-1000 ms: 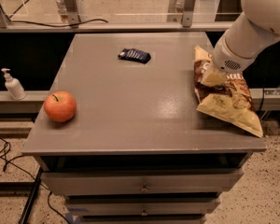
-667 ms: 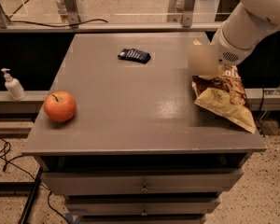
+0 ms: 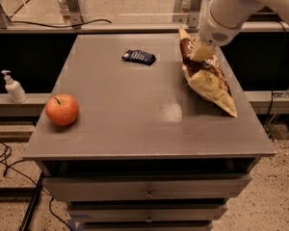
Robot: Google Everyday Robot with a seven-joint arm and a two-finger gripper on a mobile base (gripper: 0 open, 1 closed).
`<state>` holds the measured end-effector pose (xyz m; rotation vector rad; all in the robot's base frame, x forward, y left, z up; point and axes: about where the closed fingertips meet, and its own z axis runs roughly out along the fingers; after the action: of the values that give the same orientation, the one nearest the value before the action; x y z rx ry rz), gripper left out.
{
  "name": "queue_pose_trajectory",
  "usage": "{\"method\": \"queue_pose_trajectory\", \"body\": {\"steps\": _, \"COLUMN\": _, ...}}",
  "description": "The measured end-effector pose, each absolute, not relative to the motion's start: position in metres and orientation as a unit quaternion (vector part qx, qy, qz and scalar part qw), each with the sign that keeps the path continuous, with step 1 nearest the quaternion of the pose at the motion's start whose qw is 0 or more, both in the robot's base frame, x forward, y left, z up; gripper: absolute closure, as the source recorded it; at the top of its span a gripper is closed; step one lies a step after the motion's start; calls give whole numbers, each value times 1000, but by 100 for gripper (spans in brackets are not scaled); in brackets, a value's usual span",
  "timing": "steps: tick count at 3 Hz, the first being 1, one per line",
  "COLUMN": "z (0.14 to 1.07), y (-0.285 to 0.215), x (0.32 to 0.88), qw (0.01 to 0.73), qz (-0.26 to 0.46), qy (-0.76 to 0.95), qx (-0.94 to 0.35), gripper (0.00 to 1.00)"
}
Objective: Move brown chip bag near rxbar blueberry
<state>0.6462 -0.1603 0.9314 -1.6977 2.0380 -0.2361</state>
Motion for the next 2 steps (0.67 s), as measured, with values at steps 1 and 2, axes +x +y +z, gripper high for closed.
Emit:
{"method": "queue_pose_trajectory", "body": {"steps": 1, "z": 935, "y": -144, "x": 686, "qw": 243, "qz": -94, "qy": 729, "qx": -633, "gripper": 100}}
{"method": "queue_pose_trajectory", "body": {"steps": 2, "z": 938, "y": -123, "x": 721, "qw": 255, "qz": -91, "qy": 716, "qx": -643, "gripper": 100}}
